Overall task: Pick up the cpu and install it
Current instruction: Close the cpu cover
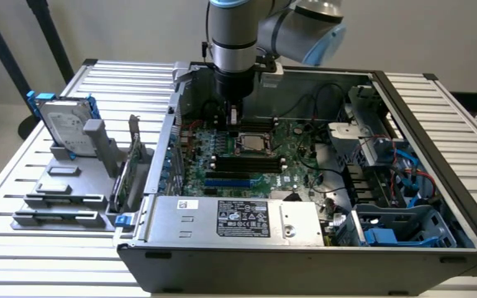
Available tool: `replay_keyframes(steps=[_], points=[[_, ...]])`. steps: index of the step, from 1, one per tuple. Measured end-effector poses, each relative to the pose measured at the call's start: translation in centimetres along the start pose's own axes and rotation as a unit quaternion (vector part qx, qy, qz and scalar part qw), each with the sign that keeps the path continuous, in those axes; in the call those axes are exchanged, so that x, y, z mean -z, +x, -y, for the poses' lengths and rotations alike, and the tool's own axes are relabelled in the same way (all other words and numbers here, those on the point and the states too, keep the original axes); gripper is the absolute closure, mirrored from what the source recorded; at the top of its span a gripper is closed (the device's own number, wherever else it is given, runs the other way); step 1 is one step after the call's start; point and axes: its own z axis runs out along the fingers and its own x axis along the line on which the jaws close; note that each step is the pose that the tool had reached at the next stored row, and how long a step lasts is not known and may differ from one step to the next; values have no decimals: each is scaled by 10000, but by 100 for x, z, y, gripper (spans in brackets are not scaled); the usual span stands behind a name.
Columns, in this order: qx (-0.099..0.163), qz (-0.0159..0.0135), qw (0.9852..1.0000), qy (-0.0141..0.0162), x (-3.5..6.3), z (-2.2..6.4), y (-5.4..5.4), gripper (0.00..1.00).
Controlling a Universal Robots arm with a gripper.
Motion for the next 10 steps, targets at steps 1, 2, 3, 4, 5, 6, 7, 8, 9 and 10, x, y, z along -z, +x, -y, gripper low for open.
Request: replay_keyframes(steps=[1,2,3,4,5,6,7,8,9,10], points=[[0,0,10000,0,0,0,0,89],[0,0,10000,0,0,0,0,89],[0,0,10000,0,0,0,0,89],[0,0,10000,0,0,0,0,89],[0,0,10000,0,0,0,0,89],[0,0,10000,0,0,0,0,89],[0,0,10000,0,0,0,0,89],[0,0,10000,0,0,0,0,89],[0,0,10000,0,1,0,0,89],[0,2,10000,2,12,-6,-1,89]])
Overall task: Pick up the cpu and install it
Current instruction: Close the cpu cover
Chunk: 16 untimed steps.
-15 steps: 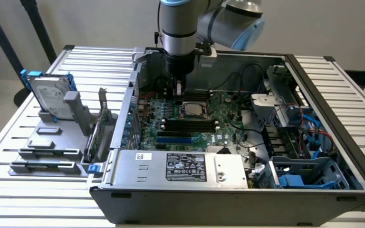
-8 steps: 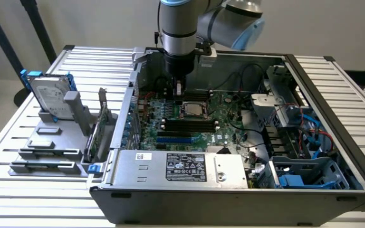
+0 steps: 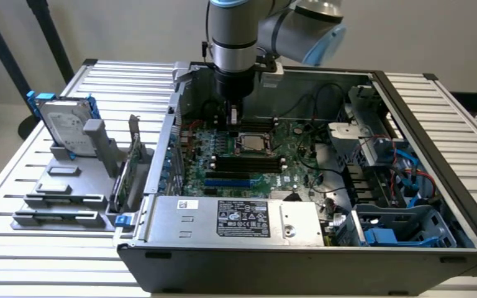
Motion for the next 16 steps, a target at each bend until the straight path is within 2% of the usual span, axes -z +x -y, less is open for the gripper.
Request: replay_keyframes(steps=[5,11,13,16], points=[[0,-9,10000,-2,113,-82,-34,89],[-1,-21,10000,-1,319,-220,-126,89],[-1,-24,10000,-1,390,-280,-163,89],[-1,-30,10000,-1,475,-415,-204,89]])
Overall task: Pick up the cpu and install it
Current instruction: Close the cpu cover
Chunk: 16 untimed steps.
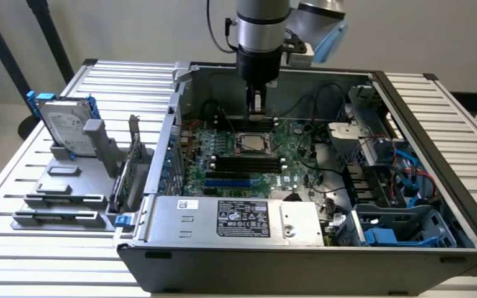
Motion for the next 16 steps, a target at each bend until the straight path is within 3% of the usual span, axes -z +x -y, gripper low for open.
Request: replay_keyframes(steps=[7,16], points=[[-1,-49,10000,0,114,-323,-30,89],[8,-178,9998,1,99,-732,-28,89]])
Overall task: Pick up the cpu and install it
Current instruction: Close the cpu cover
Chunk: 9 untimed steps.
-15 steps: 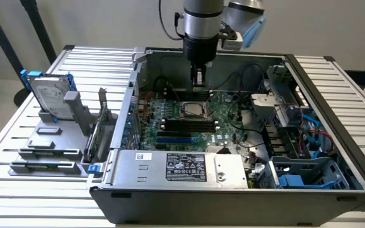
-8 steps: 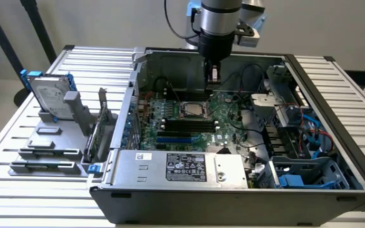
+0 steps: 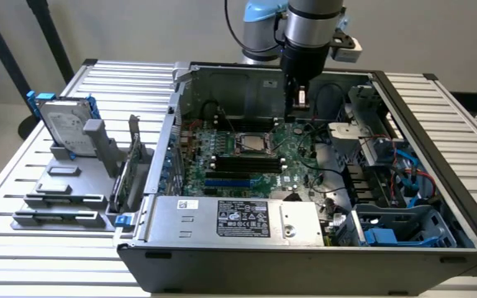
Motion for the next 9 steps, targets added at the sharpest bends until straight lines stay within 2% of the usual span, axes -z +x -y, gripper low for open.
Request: replay_keyframes(steps=[2,4,9], points=[[5,-17,10000,0,-3,-79,0,89],[18,-22,10000,1,-17,-133,1,89],[82,-23,10000,4,-94,-199,7,89]])
